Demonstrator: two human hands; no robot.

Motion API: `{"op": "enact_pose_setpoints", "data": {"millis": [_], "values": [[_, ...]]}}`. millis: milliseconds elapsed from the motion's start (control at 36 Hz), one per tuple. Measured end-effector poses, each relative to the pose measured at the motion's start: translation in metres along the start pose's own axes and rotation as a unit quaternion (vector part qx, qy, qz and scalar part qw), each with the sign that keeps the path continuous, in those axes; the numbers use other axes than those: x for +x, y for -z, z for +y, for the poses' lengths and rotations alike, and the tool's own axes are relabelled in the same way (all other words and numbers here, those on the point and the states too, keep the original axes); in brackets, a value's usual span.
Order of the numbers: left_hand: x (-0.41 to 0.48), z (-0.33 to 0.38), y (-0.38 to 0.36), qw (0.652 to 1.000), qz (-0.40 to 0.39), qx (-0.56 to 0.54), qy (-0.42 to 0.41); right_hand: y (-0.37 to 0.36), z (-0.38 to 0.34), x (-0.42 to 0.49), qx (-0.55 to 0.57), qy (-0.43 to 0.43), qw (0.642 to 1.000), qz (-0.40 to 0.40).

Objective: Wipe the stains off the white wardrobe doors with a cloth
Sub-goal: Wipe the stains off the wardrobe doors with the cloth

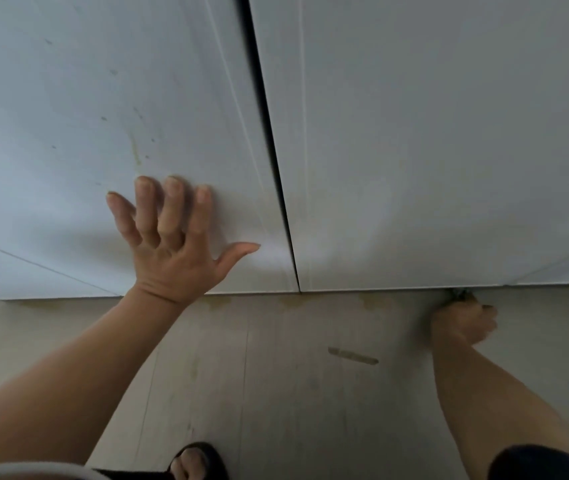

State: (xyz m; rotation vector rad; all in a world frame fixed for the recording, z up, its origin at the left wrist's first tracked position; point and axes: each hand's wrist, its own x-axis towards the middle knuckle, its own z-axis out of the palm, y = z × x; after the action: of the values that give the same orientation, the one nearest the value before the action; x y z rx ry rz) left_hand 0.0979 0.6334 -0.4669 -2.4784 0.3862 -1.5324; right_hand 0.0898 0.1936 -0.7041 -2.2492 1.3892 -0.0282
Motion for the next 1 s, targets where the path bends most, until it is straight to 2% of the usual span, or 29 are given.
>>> {"op": "enact_pose_setpoints", "data": {"millis": [250,472,611,722,833,945,1000], "values": [[-0.001,0.002,-0.006,1.000,0.011,-0.028,0.005,-0.021,0.001,-0.066,-0.041,0.125,0.991,-0.019],[0.000,0.000,-0.011,0.998,0.035,-0.045,-0.005,-0.059,-0.021,-0.150,-0.013,0.188,0.981,-0.051],[-0.002,0.000,-0.011,0.998,0.047,-0.044,-0.007,-0.084,-0.034,-0.201,-0.002,0.266,0.963,-0.035],[-0.004,0.000,-0.012,0.998,0.052,-0.043,-0.013,-0.092,-0.047,-0.234,-0.015,0.266,0.962,-0.062],[-0.021,-0.006,-0.010,0.994,0.028,-0.056,-0.091,-0.096,-0.054,-0.257,-0.052,0.285,0.952,-0.095],[-0.053,-0.019,0.004,0.983,-0.055,-0.061,-0.165,-0.100,-0.066,-0.273,-0.052,0.279,0.953,-0.102],[-0.068,-0.028,0.011,0.976,-0.083,-0.078,-0.186,-0.101,-0.069,-0.276,-0.076,0.309,0.943,-0.100]]}}
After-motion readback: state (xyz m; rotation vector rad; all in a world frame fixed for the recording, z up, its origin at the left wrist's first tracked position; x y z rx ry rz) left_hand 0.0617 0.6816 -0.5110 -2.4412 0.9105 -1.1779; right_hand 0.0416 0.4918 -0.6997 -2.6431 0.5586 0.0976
